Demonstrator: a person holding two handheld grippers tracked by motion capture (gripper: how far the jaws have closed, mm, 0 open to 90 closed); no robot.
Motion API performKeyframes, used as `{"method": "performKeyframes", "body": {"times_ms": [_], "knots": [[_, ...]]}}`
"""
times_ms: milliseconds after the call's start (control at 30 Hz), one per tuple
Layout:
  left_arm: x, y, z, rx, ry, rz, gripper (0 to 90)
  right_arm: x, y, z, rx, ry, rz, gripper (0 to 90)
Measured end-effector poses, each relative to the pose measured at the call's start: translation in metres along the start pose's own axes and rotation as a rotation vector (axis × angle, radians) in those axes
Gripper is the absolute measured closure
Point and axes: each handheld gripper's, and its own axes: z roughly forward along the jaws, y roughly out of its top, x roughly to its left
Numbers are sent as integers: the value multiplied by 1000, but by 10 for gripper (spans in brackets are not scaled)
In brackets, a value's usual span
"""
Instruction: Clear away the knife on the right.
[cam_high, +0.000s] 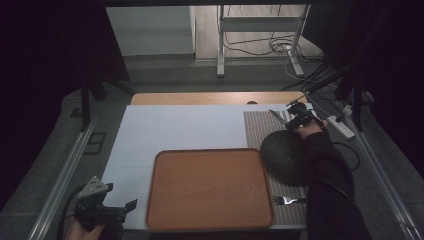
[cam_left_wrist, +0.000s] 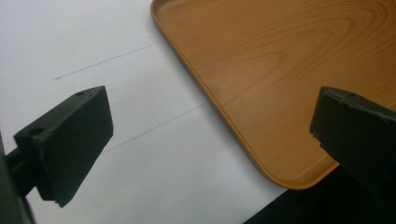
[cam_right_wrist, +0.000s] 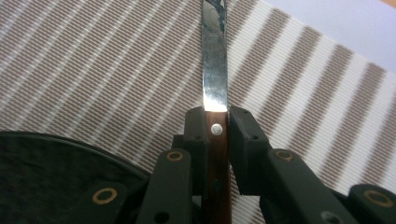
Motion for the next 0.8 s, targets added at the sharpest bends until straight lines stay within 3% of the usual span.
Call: {"method": "performKeyframes", "body": {"times_ms": [133,400,567,800], "knots": [[0,0,0,0,0,0,0,-12,-9,-6,4,-53,3,777],[0,0,0,1,0,0,0,-26,-18,-22,-18,-65,54,777],[0,1,1,2,0,2,0,-27,-21,-34,-33,-46,81,776],[0,1,0,-1,-2,1,0,-15,-18,-47,-81,42,107,776]]}}
